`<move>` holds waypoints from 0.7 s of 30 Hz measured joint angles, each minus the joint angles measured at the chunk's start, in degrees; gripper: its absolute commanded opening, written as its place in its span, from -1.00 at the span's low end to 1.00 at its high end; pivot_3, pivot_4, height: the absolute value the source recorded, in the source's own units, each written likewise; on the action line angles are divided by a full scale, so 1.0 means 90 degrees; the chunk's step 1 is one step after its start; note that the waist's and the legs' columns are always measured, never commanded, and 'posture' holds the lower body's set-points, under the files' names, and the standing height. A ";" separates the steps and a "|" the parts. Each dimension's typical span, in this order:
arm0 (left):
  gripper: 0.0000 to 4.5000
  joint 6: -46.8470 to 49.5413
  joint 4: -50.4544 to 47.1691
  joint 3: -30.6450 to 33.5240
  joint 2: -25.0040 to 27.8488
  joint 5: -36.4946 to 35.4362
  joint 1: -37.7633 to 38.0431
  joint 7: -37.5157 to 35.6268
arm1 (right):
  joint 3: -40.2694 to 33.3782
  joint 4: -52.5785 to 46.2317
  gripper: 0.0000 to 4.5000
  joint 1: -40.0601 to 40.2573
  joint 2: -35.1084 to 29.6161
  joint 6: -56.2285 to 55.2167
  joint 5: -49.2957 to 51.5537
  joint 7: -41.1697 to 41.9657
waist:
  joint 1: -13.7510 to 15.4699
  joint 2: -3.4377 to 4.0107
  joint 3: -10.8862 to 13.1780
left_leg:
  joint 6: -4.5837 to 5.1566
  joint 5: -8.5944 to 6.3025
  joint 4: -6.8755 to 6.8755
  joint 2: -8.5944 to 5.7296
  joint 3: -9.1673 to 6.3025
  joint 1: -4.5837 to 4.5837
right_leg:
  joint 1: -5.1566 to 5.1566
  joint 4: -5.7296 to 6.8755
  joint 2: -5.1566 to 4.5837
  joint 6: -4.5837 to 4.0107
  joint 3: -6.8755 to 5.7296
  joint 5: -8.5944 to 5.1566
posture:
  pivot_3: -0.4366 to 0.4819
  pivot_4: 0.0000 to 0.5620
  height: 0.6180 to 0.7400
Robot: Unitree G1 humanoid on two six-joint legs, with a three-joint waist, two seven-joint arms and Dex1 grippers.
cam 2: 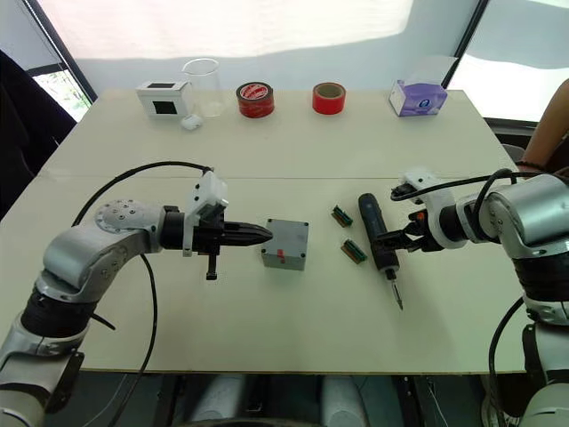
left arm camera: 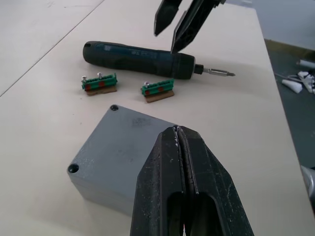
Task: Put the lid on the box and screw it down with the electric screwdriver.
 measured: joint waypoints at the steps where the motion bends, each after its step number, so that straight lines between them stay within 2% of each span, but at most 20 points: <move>1: -1.00 0.0021 -0.0083 0.0004 0.0004 -0.0045 0.0058 0.0026 | 0.0174 0.0090 1.00 -0.0053 -0.0011 -0.0018 -0.0006 0.0087 | -0.0003 0.0000 0.0000 | 0.0000 0.0000 0.0000 0.0000 0.0000 -0.0001 | -0.0002 0.0000 0.0000 0.0000 0.0000 0.0000 | -0.05 -0.47 1.00; 14: -1.00 0.0193 -0.0459 0.0151 -0.0053 -0.0224 0.0454 0.0602 | 0.1715 0.1098 1.00 -0.0634 0.0053 -0.0813 -0.0715 0.0599 | 0.0015 -0.0001 0.0000 | -0.0002 0.0001 0.0004 0.0000 -0.0001 -0.0010 | -0.0010 0.0002 0.0003 0.0001 -0.0002 0.0000 | -0.05 -0.47 1.00; 20: -1.00 0.0193 -0.0602 0.0164 -0.0050 -0.0320 0.0486 0.0770 | 0.2117 0.1326 1.00 -0.0757 -0.0012 -0.1219 -0.1113 0.1133 | 0.0016 -0.0006 -0.0003 | -0.0002 0.0001 0.0012 0.0000 -0.0001 -0.0007 | 0.0000 -0.0001 0.0003 -0.0006 -0.0005 0.0002 | -0.05 -0.47 1.00; 21: -1.00 0.0193 -0.0603 0.0164 -0.0050 -0.0321 0.0492 0.0782 | 0.2156 0.1334 0.89 -0.0761 -0.0022 -0.1262 -0.1161 0.1189 | 0.0015 -0.0007 -0.0003 | -0.0002 0.0001 0.0012 0.0000 -0.0001 -0.0006 | 0.0000 -0.0001 0.0003 -0.0007 -0.0005 0.0002 | -0.05 -0.47 1.00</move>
